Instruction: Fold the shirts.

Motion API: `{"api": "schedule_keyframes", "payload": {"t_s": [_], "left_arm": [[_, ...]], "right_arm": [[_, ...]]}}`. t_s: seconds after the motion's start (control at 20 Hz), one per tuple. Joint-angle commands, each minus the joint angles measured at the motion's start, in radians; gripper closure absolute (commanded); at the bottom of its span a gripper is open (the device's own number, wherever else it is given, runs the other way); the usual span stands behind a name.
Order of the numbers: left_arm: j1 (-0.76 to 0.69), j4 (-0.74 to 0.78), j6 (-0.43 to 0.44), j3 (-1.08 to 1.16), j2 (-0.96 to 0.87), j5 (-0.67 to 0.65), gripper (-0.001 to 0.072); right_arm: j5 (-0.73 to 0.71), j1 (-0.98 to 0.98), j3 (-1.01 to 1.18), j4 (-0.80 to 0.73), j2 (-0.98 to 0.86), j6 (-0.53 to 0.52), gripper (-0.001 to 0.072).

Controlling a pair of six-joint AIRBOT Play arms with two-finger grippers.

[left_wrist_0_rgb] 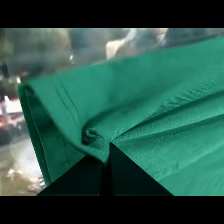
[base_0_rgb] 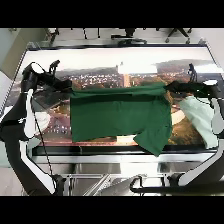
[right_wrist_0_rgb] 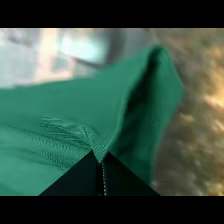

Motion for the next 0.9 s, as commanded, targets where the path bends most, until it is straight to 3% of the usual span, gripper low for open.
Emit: {"api": "schedule_keyframes", "payload": {"t_s": [0.0, 0.35, 0.4, 0.45, 0.5, 0.55, 0.65, 0.85], "left_arm": [[-0.010, 0.003, -0.019, -0.042, -0.040, -0.013, 0.0694], [-0.010, 0.001, -0.018, -0.062, -0.040, -0.009, 0.0686], [-0.010, 0.000, -0.019, -0.031, -0.040, -0.037, 0.0685], [-0.010, 0.000, -0.019, 0.007, -0.040, -0.076, 0.0510], [-0.010, 0.000, -0.034, 0.052, -0.040, -0.124, 0.0186], [-0.009, 0.001, -0.047, 0.094, -0.040, -0.174, 0.0133], [-0.002, 0.001, -0.056, 0.124, -0.018, -0.264, 0.0134], [0.023, 0.004, -0.057, -0.128, 0.134, -0.318, 0.0134]], "right_arm": [[-0.002, 0.012, 0.007, -0.061, -0.052, 0.019, 0.0691], [0.001, 0.031, 0.014, -0.049, -0.046, 0.019, 0.0689], [0.014, 0.032, 0.014, -0.049, -0.027, 0.019, 0.0628], [0.033, 0.031, 0.014, -0.050, 0.001, 0.019, 0.0451], [0.054, 0.029, 0.014, -0.058, 0.037, 0.019, 0.0420], [0.073, 0.023, 0.014, -0.074, 0.074, 0.020, 0.0415], [0.105, 0.005, 0.014, -0.120, 0.156, 0.066, 0.0414], [0.237, -0.064, 0.008, -0.244, 0.282, 0.188, 0.0417]]}}
